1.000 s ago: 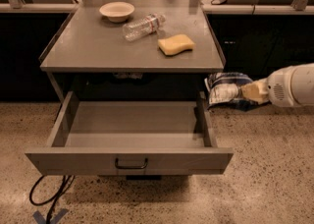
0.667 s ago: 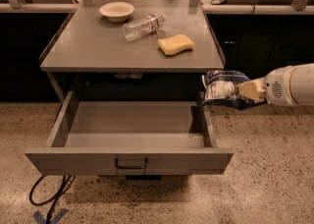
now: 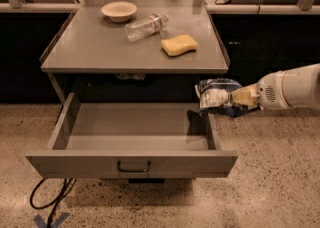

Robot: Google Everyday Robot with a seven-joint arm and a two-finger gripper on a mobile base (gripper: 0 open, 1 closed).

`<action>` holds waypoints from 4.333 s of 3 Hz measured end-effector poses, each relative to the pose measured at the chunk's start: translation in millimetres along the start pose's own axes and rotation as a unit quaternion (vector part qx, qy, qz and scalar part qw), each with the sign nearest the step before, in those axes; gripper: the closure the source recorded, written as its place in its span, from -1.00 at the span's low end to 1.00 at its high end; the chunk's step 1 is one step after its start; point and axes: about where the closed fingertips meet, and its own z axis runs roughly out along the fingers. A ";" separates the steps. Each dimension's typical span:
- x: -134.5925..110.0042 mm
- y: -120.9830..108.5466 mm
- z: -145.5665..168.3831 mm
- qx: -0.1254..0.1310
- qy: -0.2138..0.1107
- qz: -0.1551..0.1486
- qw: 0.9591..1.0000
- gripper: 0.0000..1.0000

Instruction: Place blue chip bag into top drawer

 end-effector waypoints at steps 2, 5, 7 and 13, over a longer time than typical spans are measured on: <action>71.3 54.4 100.5 -0.138 0.119 0.024 0.983 1.00; 88.5 96.3 143.9 -0.188 0.166 0.010 0.968 1.00; 26.7 87.0 158.9 -0.151 0.132 -0.019 0.979 1.00; 24.0 86.6 159.4 -0.150 0.130 -0.019 0.980 -1.00</action>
Offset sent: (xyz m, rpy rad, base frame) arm -0.0304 0.1088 -0.1815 0.1565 0.4889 0.2996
